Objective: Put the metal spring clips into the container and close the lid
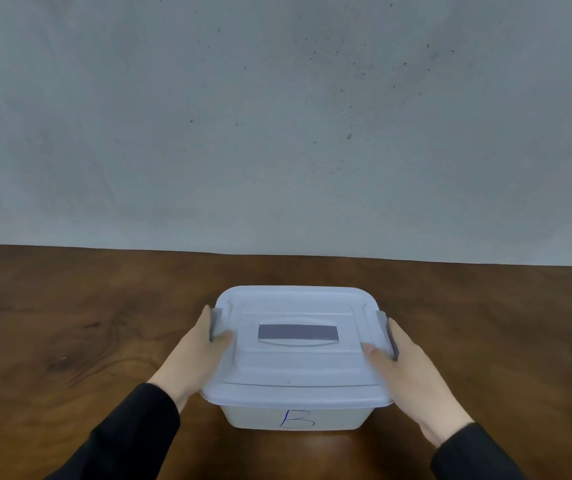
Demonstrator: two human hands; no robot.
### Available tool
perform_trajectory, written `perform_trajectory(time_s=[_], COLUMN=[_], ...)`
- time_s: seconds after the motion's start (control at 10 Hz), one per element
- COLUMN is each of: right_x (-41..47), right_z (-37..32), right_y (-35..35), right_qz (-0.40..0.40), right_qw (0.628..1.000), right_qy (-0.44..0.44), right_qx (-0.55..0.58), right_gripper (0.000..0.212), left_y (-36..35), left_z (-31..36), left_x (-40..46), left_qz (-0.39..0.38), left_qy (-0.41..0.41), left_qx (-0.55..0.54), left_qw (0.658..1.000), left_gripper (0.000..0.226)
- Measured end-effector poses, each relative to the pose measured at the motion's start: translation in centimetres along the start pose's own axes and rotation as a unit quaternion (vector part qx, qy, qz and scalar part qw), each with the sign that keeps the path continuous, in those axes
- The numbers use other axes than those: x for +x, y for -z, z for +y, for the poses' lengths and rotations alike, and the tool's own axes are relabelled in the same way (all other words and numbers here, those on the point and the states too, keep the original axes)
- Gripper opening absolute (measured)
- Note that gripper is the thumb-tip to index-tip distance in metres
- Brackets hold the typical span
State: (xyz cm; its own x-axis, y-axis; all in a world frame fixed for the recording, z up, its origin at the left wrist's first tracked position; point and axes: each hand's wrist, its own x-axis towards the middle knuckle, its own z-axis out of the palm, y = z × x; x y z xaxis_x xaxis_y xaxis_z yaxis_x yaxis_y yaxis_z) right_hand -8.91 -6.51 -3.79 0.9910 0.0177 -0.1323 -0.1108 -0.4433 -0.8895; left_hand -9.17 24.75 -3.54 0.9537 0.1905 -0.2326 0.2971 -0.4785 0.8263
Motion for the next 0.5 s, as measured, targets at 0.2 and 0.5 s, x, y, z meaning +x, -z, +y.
perform_trajectory(time_s=[0.2,0.5], right_x=[0.0,-1.5], right_z=[0.0,-1.4], right_y=[-0.3,0.9], right_qz=[0.027,0.086], right_qw=[0.996,0.996], right_qy=[-0.002,0.026], right_qx=[-0.079,-0.006], right_gripper=[0.062,0.057], left_y=[-0.6,0.3], left_z=[0.2,1.1], left_x=[-0.2,-2.9], left_qz=[0.026,0.109], left_qy=[-0.029,-0.051], left_qx=[-0.003,-0.117], left_qw=[0.999,0.986], left_gripper=[0.066,0.065])
